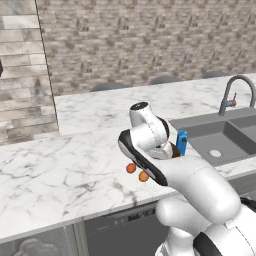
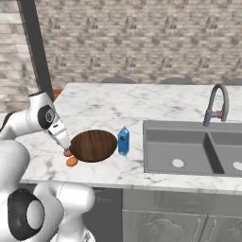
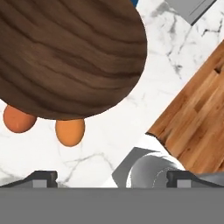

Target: Gather the eggs and milk located in the vicinity of the sink area and place them right next to the bowl.

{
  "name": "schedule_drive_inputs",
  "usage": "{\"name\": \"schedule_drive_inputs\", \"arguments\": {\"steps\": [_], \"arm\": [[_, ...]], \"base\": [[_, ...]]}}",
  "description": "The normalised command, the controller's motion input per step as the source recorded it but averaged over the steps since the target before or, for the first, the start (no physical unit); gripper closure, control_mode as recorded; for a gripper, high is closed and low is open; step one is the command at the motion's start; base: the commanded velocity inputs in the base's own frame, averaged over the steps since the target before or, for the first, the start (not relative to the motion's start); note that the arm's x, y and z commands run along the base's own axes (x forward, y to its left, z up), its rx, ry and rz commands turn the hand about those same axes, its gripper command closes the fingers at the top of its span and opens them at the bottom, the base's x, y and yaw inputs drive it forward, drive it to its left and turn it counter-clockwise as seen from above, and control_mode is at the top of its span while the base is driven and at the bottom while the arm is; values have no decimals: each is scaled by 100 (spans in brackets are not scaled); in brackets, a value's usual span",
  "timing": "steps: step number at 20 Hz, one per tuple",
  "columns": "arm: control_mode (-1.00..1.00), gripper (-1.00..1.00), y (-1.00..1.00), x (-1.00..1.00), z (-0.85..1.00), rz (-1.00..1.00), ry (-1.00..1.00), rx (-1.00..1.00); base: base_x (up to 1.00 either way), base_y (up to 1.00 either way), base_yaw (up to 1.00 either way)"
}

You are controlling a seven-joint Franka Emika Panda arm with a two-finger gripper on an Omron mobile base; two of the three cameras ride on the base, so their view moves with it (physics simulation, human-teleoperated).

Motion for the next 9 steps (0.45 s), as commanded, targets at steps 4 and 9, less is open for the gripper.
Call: {"name": "schedule_drive_inputs", "arguments": {"steps": [4,9], "arm": [[-100,-100,-62,-5,-3,5,3,1],[-100,-100,-53,-69,-1,11,-10,2]], "base": [[0,0,0],[0,0,0]]}}
